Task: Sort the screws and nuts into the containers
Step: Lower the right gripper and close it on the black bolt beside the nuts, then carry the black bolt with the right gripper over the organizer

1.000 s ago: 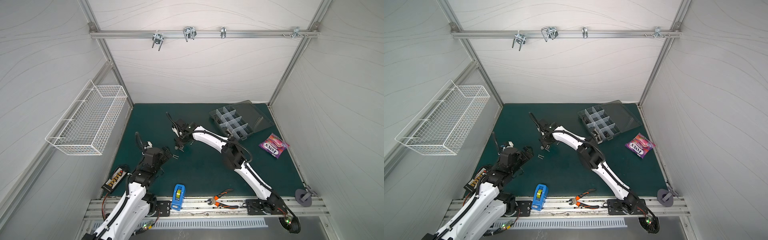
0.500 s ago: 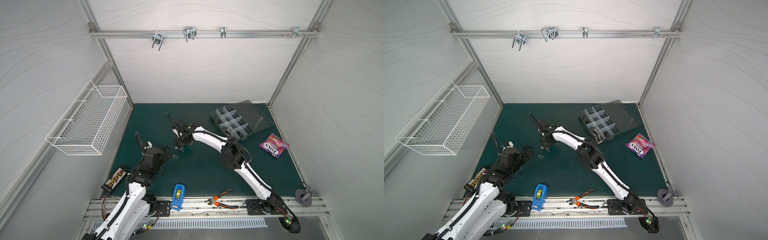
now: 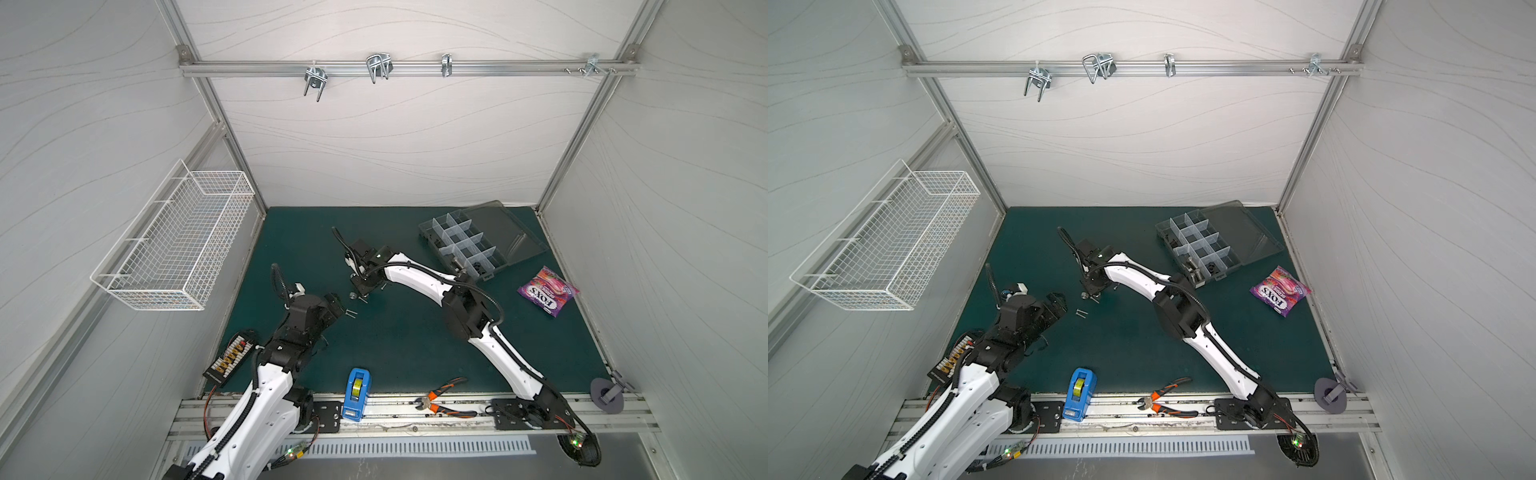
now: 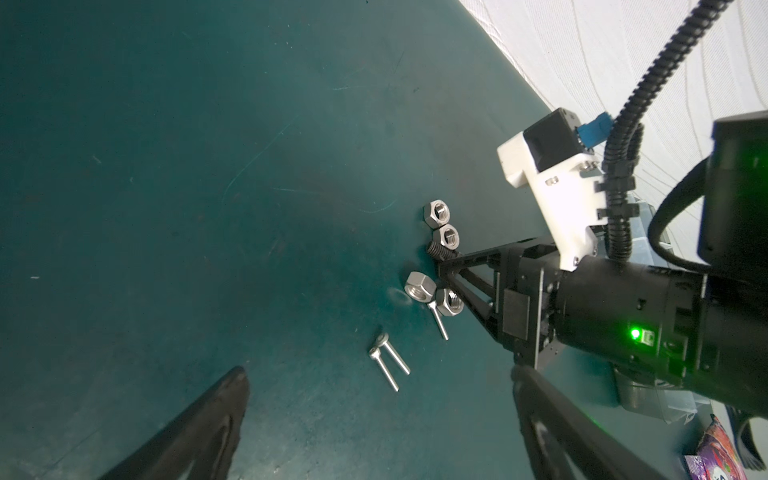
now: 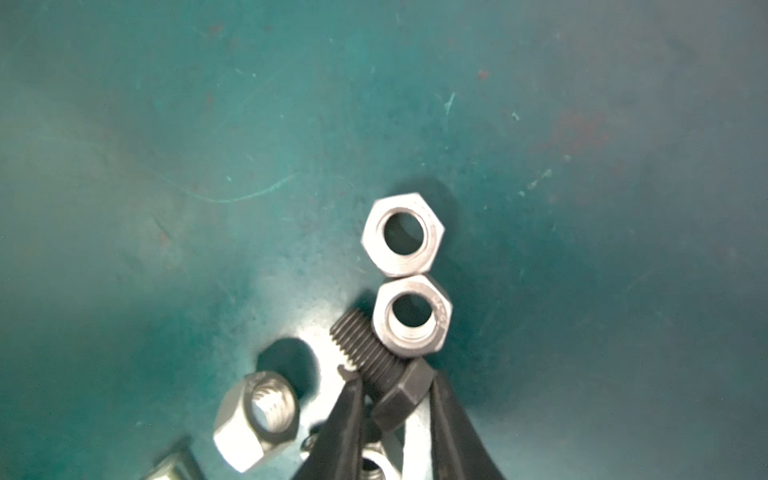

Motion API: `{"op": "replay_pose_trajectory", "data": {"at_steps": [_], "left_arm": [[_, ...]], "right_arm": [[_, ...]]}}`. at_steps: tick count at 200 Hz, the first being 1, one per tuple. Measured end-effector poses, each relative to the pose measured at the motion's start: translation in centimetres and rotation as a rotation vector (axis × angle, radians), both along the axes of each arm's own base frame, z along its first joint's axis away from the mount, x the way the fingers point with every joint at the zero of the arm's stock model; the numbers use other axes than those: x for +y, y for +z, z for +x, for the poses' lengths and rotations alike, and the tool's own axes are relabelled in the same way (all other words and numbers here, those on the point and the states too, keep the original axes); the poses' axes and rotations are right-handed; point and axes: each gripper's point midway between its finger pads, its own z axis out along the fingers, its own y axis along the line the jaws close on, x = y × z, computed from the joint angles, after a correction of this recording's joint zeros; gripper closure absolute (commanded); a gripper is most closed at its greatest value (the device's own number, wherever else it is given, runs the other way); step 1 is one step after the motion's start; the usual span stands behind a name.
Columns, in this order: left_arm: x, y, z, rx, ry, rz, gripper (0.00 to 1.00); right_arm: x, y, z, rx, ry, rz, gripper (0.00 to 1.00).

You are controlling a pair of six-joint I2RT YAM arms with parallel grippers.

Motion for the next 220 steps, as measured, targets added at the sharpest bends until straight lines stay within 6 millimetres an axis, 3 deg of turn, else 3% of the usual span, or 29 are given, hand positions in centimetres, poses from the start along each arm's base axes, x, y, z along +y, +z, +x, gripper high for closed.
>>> {"op": "replay_pose_trajectory", "data": {"at_steps": [220], "left_arm": [[-0.06,-0.25,0.0,0.01,-0.002,-0.001,0.0]], "right_arm": [[-0.53,-0.17,-0.19,-0.009,0.006,-0.01,0.95]]}}
